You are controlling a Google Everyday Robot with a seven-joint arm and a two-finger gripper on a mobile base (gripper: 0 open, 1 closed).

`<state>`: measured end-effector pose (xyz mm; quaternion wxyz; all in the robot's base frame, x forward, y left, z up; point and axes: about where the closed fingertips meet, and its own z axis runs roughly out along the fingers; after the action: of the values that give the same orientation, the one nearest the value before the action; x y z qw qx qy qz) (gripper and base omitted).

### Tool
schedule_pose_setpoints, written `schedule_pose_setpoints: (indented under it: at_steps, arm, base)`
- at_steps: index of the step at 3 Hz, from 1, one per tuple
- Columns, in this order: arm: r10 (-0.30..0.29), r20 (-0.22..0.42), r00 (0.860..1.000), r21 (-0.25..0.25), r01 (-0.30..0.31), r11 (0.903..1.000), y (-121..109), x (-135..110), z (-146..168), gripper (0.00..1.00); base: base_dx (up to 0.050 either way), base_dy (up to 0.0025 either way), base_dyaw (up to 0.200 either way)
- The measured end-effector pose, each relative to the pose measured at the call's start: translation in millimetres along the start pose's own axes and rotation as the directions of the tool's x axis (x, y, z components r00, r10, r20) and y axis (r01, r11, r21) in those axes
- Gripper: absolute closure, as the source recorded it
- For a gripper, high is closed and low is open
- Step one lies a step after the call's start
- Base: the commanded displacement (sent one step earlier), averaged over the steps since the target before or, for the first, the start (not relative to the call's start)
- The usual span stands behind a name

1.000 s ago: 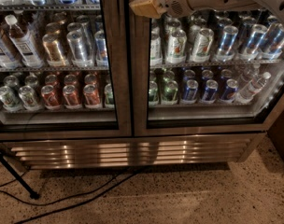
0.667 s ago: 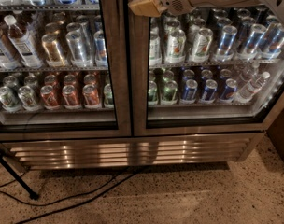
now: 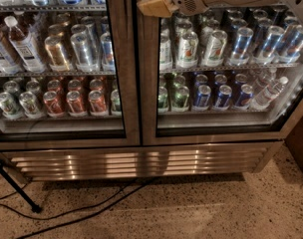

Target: Open right fridge door

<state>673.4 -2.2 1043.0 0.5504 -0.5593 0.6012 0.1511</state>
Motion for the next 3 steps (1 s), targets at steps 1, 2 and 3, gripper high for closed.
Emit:
schedule_pose_setpoints:
  at_steps: [1, 2, 3]
  arm:
    - [0.008, -0.003, 1.0, 0.002, -0.008, 1.0, 1.1, 0.2, -2.7, 1.0]
    - [0.011, -0.001, 1.0, 0.003, -0.011, 0.9999, -0.5, 1.1, -2.5, 1.0]
    - [0.022, -0.002, 1.0, 0.005, -0.022, 0.9997, 0.5, 0.8, -5.2, 1.0]
  base:
    - [0.0, 0.0, 0.0]
    - [0.0, 0.0, 0.0]
    - [0.0, 0.0, 0.0]
